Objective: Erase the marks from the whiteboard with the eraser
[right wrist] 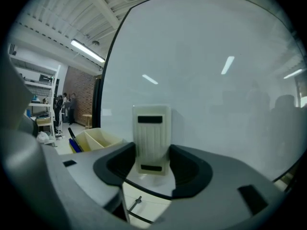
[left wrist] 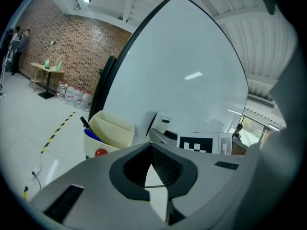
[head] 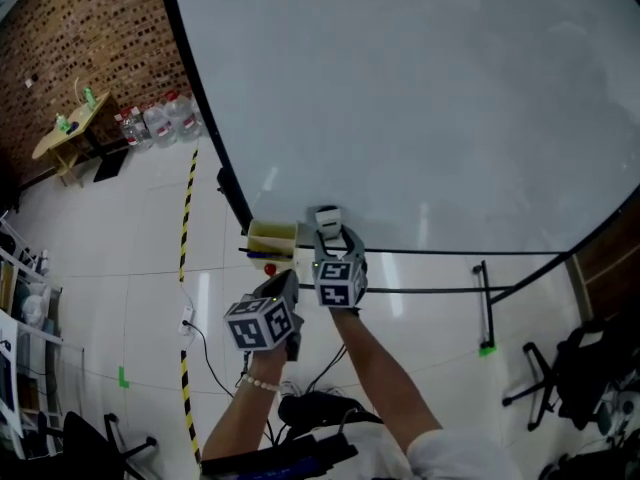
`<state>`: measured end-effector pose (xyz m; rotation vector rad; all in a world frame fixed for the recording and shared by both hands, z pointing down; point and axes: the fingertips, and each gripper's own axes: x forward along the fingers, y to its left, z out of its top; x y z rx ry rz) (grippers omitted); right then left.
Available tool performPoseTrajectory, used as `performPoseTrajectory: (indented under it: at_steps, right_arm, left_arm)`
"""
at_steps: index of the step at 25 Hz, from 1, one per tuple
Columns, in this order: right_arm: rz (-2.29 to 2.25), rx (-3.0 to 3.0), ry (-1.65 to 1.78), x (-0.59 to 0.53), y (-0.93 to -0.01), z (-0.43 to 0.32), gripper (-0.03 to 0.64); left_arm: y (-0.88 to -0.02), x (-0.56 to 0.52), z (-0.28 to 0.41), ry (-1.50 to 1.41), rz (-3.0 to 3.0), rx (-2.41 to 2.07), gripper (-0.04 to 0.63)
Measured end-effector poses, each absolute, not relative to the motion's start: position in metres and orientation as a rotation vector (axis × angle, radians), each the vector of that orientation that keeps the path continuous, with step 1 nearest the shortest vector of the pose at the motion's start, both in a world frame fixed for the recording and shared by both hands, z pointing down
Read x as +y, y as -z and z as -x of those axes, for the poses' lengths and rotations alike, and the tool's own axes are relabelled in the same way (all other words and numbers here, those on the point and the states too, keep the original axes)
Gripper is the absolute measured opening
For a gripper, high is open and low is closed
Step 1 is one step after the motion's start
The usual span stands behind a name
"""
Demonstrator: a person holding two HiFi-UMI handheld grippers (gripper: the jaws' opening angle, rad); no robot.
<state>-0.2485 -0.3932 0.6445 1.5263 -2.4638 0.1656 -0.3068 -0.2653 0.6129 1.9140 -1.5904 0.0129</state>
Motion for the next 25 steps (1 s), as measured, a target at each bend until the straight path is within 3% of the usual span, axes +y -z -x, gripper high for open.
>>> performPoseTrajectory:
  at_steps: [25]
  right_arm:
    - [-1.799,-2.259,-0.216,-0.434,-0.659,-0.009,0.25]
  left_arm:
    - [-0.63,-0.324,0.106,-0.153,-2.049,-1.37,-0.012]
